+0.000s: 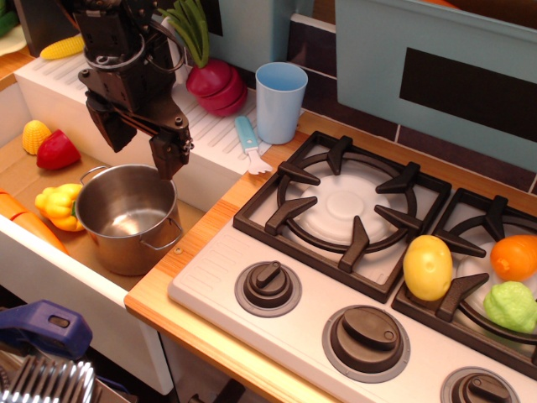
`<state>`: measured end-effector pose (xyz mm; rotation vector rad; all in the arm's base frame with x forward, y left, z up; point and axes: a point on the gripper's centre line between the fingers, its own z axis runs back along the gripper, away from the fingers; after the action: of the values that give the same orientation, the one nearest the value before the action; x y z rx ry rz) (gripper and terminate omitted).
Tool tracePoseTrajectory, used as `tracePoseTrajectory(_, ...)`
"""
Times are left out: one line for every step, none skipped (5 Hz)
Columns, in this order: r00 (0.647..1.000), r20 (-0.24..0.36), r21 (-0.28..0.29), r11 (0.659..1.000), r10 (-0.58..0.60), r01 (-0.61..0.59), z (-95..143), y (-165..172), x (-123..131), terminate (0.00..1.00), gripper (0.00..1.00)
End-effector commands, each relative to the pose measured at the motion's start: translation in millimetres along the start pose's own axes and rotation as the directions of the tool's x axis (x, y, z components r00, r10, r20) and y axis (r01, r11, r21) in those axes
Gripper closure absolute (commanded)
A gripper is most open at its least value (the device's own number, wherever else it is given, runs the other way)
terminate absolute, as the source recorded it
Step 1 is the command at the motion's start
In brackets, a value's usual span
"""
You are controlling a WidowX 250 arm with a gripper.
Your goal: Put pot or pan on stove
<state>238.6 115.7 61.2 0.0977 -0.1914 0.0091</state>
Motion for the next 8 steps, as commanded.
tracePoseTrajectory(1.000, 0.000, 0.000, 1.000, 0.000, 0.000, 0, 0, 0, 0.00, 0.00)
tracePoseTrajectory(0.993, -0.015, 0.055, 0.992, 0.117, -0.116, -6, 0, 5, 0.00, 0.00)
tracePoseTrajectory(0.975, 0.022, 0.076, 0.972, 0.222, -0.223, -17, 1, 8, 0.00, 0.00)
tracePoseTrajectory(0.959, 0.038, 0.038, 0.959, 0.280, -0.282, -34, 4, 9, 0.00, 0.00)
tracePoseTrajectory(0.953, 0.024, -0.017, 0.953, 0.301, -0.301, -52, 12, 7, 0.00, 0.00)
tracePoseTrajectory(0.955, 0.036, -0.037, 0.955, 0.296, -0.295, -67, 16, 2, 0.00, 0.00)
tracePoseTrajectory(0.952, 0.042, -0.064, 0.952, 0.303, -0.300, -78, 16, 5, 0.00, 0.00)
tracePoseTrajectory(0.947, 0.061, -0.088, 0.947, 0.315, -0.310, -90, 13, 10, 0.00, 0.00)
